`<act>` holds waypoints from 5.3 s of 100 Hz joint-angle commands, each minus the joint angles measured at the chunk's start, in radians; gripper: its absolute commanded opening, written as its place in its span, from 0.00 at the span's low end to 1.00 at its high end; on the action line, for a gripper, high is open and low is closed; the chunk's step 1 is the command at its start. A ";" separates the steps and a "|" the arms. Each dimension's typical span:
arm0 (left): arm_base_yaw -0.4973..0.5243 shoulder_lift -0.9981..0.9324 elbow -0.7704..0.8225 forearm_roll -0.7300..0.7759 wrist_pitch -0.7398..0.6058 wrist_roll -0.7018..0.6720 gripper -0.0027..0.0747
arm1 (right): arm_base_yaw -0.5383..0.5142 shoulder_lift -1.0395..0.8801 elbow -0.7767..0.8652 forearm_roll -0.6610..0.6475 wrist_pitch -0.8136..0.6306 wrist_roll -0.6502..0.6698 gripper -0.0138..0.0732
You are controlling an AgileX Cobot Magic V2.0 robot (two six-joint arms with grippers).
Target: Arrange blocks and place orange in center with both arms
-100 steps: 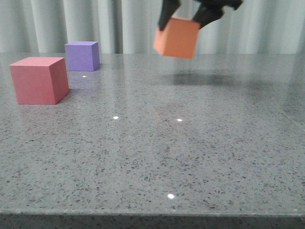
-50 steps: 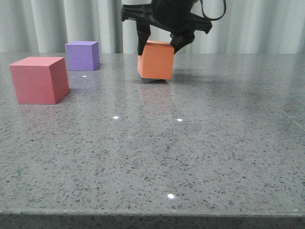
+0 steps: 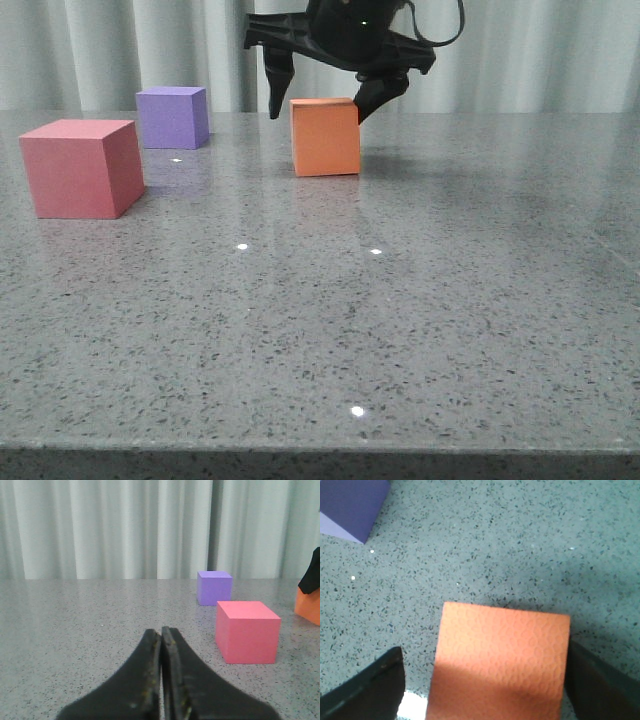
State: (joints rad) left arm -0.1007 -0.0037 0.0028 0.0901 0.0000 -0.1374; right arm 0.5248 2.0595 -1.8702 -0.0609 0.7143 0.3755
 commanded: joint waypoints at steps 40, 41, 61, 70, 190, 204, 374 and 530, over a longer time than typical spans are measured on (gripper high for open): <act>0.002 -0.037 0.041 0.001 -0.082 -0.001 0.01 | -0.050 -0.269 -0.046 -0.177 0.059 -0.014 0.89; 0.002 -0.037 0.041 0.001 -0.082 -0.001 0.01 | -0.052 -0.274 -0.044 -0.183 0.067 -0.015 0.89; 0.002 -0.037 0.041 0.001 -0.082 -0.001 0.01 | -0.112 -0.381 0.075 -0.203 0.122 -0.072 0.89; 0.002 -0.037 0.041 0.001 -0.082 -0.001 0.01 | -0.143 -0.458 0.189 -0.203 0.078 -0.072 0.89; 0.002 -0.037 0.041 0.001 -0.088 -0.001 0.01 | -0.468 -1.582 1.330 -0.195 -0.431 -0.055 0.80; 0.002 -0.037 0.023 -0.012 -0.088 -0.001 0.01 | -0.468 -1.582 1.330 -0.197 -0.430 -0.055 0.47; 0.000 0.806 -0.944 -0.098 0.747 -0.001 0.81 | -0.468 -1.582 1.330 -0.197 -0.428 -0.055 0.08; -0.649 1.973 -1.974 0.405 0.796 -0.677 0.81 | -0.468 -1.582 1.330 -0.197 -0.428 -0.055 0.08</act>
State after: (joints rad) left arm -0.7442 2.0054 -1.9179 0.4389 0.8201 -0.7728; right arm 0.0613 0.4785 -0.5171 -0.2402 0.3662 0.3223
